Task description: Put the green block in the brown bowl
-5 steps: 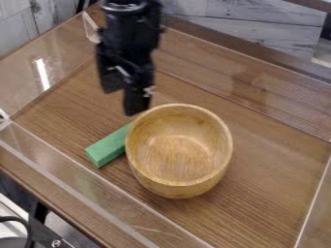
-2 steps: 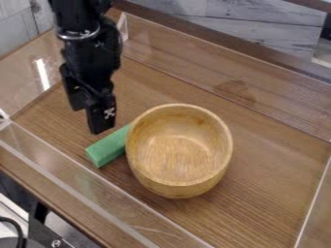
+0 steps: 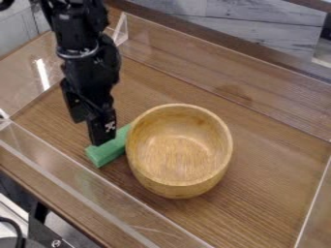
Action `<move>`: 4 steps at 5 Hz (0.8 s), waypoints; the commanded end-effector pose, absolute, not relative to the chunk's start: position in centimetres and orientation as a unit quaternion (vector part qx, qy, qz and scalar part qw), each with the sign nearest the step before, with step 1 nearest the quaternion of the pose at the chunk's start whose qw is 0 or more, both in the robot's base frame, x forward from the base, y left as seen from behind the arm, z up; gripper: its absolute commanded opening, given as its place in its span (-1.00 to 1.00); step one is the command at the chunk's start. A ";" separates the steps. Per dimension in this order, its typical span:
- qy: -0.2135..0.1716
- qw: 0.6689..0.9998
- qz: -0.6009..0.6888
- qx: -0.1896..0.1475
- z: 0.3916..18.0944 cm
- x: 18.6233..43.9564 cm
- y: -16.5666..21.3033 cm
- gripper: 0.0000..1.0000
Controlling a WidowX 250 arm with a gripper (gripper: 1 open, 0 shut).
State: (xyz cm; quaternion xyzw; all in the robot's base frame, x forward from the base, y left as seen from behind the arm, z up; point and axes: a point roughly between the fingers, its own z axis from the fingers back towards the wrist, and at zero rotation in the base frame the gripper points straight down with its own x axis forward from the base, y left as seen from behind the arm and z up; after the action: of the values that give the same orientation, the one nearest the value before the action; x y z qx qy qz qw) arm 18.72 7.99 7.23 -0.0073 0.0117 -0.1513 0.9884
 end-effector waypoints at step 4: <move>-0.006 0.991 -0.134 -0.013 4.7 19.1 8.4 1.00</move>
State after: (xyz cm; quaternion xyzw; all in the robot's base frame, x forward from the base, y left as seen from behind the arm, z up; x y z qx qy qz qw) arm 18.85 8.05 4.24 -0.0192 0.0049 -0.1392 0.9901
